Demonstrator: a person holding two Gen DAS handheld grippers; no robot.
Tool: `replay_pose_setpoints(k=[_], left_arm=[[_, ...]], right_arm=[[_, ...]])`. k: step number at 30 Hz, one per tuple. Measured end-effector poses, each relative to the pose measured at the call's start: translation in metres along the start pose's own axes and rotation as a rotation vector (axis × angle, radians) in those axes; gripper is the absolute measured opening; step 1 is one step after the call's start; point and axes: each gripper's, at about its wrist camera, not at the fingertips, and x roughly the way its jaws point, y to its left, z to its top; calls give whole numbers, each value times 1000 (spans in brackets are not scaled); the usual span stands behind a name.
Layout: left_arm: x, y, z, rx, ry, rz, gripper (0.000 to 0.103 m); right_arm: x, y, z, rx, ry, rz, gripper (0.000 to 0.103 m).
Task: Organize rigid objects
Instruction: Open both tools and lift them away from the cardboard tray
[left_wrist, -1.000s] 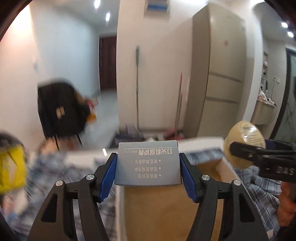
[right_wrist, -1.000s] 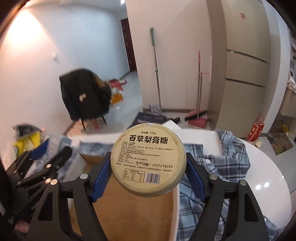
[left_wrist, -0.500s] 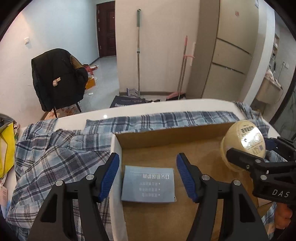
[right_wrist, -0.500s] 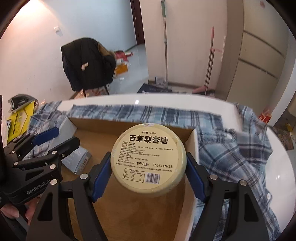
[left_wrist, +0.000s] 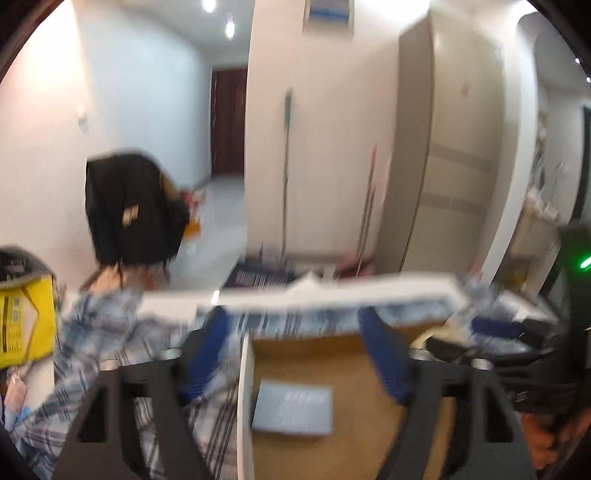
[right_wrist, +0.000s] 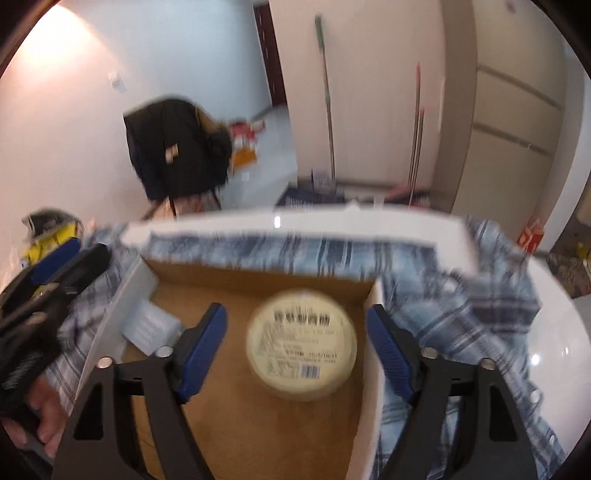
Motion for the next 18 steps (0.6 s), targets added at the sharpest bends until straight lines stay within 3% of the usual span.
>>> replay_pose_setpoints(k=[2,6,9,11,16,18], left_arm=[[-25,-2,11,0,-88,-8,102],[-73,-5,30,-15,-207,8,103],[-104,-7,35,-20,-247,12,103],[-125,-10,33,12,-256,38,103],[-195,-24,8,54,-369,32,103],[-213,-30,-1,60,-359,38,103]], right_arm=[[-18,1,3,-3,-69,10,99],[-64,3,14,-14,-181,-20,99],[-109,5,17,-50,-277,-22,99],[-137,9,12,-86,-318,-35,103],[-193,10,-16,-106,-412,-32,103],[-208,11,-34,-97,-445,-24,103]])
